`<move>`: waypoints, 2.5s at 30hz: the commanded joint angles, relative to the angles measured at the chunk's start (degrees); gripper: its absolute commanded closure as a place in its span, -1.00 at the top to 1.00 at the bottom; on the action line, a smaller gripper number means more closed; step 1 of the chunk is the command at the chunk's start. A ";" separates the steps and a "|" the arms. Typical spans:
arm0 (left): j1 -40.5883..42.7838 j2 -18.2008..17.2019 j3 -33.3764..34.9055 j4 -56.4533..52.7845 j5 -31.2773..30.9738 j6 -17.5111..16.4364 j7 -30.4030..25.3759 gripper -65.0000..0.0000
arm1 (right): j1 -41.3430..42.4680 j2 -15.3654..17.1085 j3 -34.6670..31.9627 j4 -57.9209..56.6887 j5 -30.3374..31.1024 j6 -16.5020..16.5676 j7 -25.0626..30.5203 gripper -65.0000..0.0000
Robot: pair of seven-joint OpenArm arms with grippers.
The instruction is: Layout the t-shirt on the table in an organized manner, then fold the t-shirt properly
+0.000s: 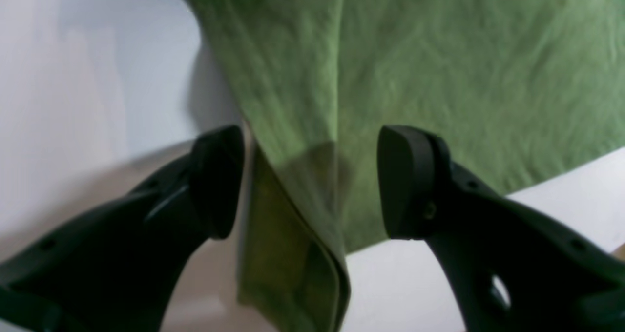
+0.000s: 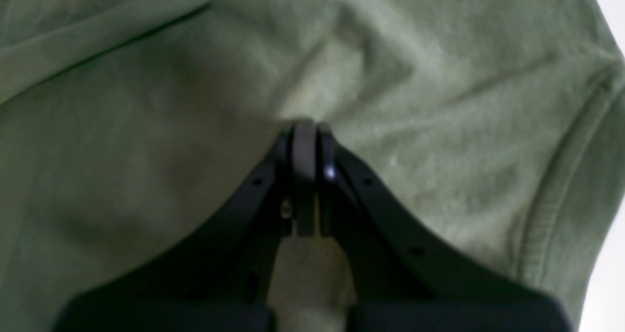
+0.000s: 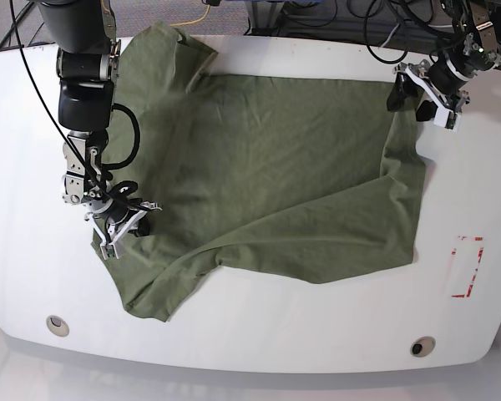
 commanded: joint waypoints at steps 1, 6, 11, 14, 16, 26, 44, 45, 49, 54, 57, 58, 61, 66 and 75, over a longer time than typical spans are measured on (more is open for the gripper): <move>-0.79 -0.68 0.35 -0.41 0.14 -0.03 0.28 0.24 | 1.07 0.63 0.17 0.34 -0.49 0.04 -0.87 -0.98; -0.88 -0.68 0.62 -0.59 0.14 -0.03 0.28 0.24 | 1.07 0.63 0.17 0.34 -0.49 0.04 -0.87 -0.98; -0.88 -0.68 0.62 -0.32 0.14 -0.03 0.28 0.15 | 1.07 0.63 0.17 0.34 -0.49 0.04 -0.87 -0.98; -0.97 -0.77 0.71 -0.41 0.14 -0.03 0.28 -0.09 | 1.07 0.63 0.17 0.34 -0.49 0.04 -0.87 -0.98; -1.06 -0.77 0.71 -0.41 0.14 -0.03 0.28 -0.32 | 1.07 0.63 0.17 0.34 -0.49 0.04 -0.87 -0.98; -1.85 -0.77 0.71 -0.50 0.14 -0.03 0.28 -0.96 | 1.07 0.63 0.17 0.34 -0.49 0.04 -0.87 -0.98; -1.94 -0.86 -0.08 3.19 0.14 -0.03 0.28 -1.00 | 1.07 0.63 0.17 0.25 -0.49 0.04 -0.87 -0.98; -1.94 -0.86 -0.35 3.55 0.14 -0.03 0.28 -1.00 | 1.07 0.63 0.17 0.25 -0.49 0.04 -0.87 -0.98; -1.85 -0.86 -1.75 4.95 0.14 -0.03 0.37 -1.00 | 1.07 0.63 0.17 0.25 -0.49 0.04 -0.87 -0.98; -1.85 -0.86 -5.18 6.27 -0.04 -0.03 0.46 -1.00 | 1.07 0.63 0.17 0.25 -0.49 0.04 -0.87 -0.98; -1.85 -0.86 -6.94 6.45 -0.04 -0.03 0.46 -1.00 | 1.07 0.63 0.17 0.25 -0.49 0.04 -0.87 -0.98; -1.85 -0.86 -7.47 6.45 -0.04 -0.03 0.46 -1.00 | 1.07 0.63 0.17 0.16 -0.49 0.04 -0.87 -0.98; -1.41 -0.95 -9.67 6.36 -0.04 -0.03 0.72 -1.00 | 1.07 0.63 0.17 0.16 -0.49 0.04 -0.87 -0.98; -0.35 -0.95 -12.13 6.45 -0.12 -0.03 3.62 -1.00 | 1.07 0.63 0.17 0.16 -0.49 0.04 -0.87 -0.98; -0.09 -0.95 -13.97 6.45 -0.12 -0.03 5.73 -0.99 | 1.07 0.63 0.17 0.16 -0.49 0.04 -0.87 -0.98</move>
